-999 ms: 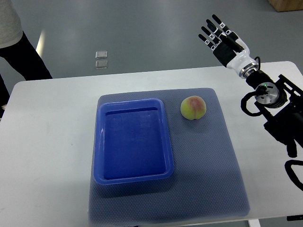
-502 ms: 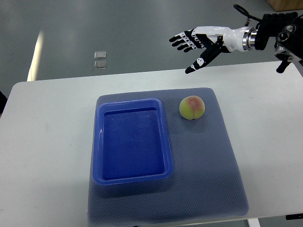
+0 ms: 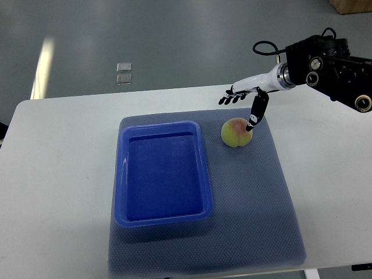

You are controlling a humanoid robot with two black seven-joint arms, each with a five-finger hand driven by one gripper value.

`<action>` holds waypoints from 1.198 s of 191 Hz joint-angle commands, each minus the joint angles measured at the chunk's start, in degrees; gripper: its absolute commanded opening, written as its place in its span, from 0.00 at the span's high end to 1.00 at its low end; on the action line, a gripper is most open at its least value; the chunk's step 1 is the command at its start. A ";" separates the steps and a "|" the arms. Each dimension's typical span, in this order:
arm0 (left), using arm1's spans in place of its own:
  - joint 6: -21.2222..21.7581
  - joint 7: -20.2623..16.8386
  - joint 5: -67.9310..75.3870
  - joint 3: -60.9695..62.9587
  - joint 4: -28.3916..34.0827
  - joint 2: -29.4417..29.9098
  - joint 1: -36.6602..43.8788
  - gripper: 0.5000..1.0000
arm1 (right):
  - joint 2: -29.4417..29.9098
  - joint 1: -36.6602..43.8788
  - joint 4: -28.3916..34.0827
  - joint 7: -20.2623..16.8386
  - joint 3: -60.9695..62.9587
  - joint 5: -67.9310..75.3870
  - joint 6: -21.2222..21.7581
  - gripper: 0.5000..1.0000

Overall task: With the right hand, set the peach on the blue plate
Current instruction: 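Lower the right hand onto the peach and close fingers around it, then lift the peach upward with the right hand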

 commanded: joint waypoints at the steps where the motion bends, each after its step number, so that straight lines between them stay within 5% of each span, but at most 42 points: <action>1: 0.00 -0.01 -0.01 0.03 -0.02 0.00 0.00 0.00 | 1.08 -1.81 -1.24 -0.54 0.01 -0.08 -2.37 0.14; 131: 0.00 0.08 -0.01 0.03 -0.11 0.00 0.00 0.00 | 3.99 -8.93 -3.26 0.95 -0.08 -0.25 -11.61 0.18; 152: 0.00 0.08 -0.01 0.03 -0.02 0.00 0.00 0.00 | 3.99 -9.01 -3.26 1.04 -0.08 -0.34 -11.69 0.25; 172: 0.00 0.08 -0.01 0.03 -0.11 0.00 0.00 0.00 | 3.99 -9.10 -3.26 1.83 -0.17 -0.51 -11.78 0.50; 181: 0.00 0.08 -0.01 0.03 -0.11 0.00 0.00 0.00 | 3.99 -9.10 -3.26 1.83 -0.17 -0.52 -11.78 0.50; 182: 0.00 0.08 -0.01 0.03 -0.11 0.00 0.00 0.00 | 3.99 -9.10 -3.26 1.92 -0.17 -0.95 -11.78 0.69; 184: 0.00 -0.01 -0.01 0.03 -0.11 0.00 0.00 0.00 | 3.99 -9.10 -3.18 1.92 -0.17 -1.04 -11.78 0.72; 202: 0.00 -0.01 -0.01 0.03 -0.02 0.00 0.00 0.00 | 3.72 -8.66 -2.65 2.44 0.18 -0.69 -11.78 0.90; 229: 0.00 -0.01 -0.01 -0.06 -0.02 0.00 0.00 0.00 | 0.56 -3.92 -0.54 3.06 1.24 0.27 -8.62 0.94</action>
